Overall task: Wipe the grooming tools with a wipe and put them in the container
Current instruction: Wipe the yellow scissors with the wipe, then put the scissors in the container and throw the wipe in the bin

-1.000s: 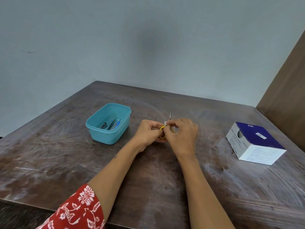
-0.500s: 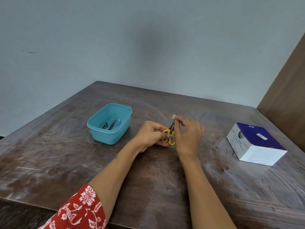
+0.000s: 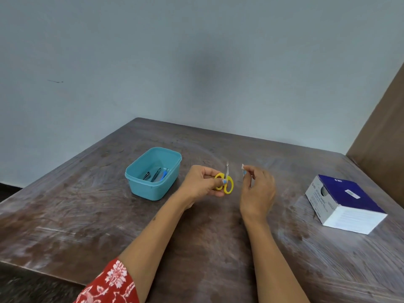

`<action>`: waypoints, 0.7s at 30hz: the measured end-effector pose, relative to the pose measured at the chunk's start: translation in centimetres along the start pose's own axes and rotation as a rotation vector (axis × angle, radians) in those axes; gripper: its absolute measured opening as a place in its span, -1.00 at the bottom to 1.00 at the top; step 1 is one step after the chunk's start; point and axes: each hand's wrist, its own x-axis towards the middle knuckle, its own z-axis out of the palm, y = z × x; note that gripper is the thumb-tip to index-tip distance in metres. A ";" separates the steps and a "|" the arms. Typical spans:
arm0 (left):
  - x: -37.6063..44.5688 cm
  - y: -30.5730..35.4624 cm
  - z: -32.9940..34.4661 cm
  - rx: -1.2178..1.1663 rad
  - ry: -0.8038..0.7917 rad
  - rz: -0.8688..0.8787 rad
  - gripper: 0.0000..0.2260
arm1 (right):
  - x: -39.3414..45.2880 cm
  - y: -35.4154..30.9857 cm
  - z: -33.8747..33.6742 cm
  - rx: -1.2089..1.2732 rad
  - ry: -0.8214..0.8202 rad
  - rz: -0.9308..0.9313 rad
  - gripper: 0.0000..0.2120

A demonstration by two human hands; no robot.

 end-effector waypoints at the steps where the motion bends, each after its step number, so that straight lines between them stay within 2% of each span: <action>1: -0.3 0.6 -0.4 0.005 0.034 0.035 -0.93 | 0.0 0.0 0.0 0.015 0.003 -0.005 -0.84; 4: -1.6 3.2 -2.6 0.129 0.166 0.185 -0.90 | -0.1 -0.3 0.2 0.062 -0.037 0.029 -0.84; 6: -2.6 4.9 -4.7 0.400 0.331 0.272 -0.91 | -0.1 -0.3 0.4 0.051 -0.066 0.047 -0.84; 8: -3.2 6.2 -6.9 0.736 0.476 0.276 -0.93 | -0.2 -0.3 0.4 0.048 -0.077 0.047 -0.84; 10: -3.2 6.5 -8.4 0.948 0.549 0.190 -0.88 | -0.2 -0.2 0.5 0.057 -0.085 0.054 -0.84; 17: -2.5 4.6 -8.8 1.141 0.541 -0.080 -0.75 | -0.3 0.0 0.6 0.074 -0.112 0.026 -0.83; 21: -2.2 4.1 -8.4 1.167 0.501 -0.174 -0.86 | -0.2 0.1 0.7 0.073 -0.133 0.012 -0.81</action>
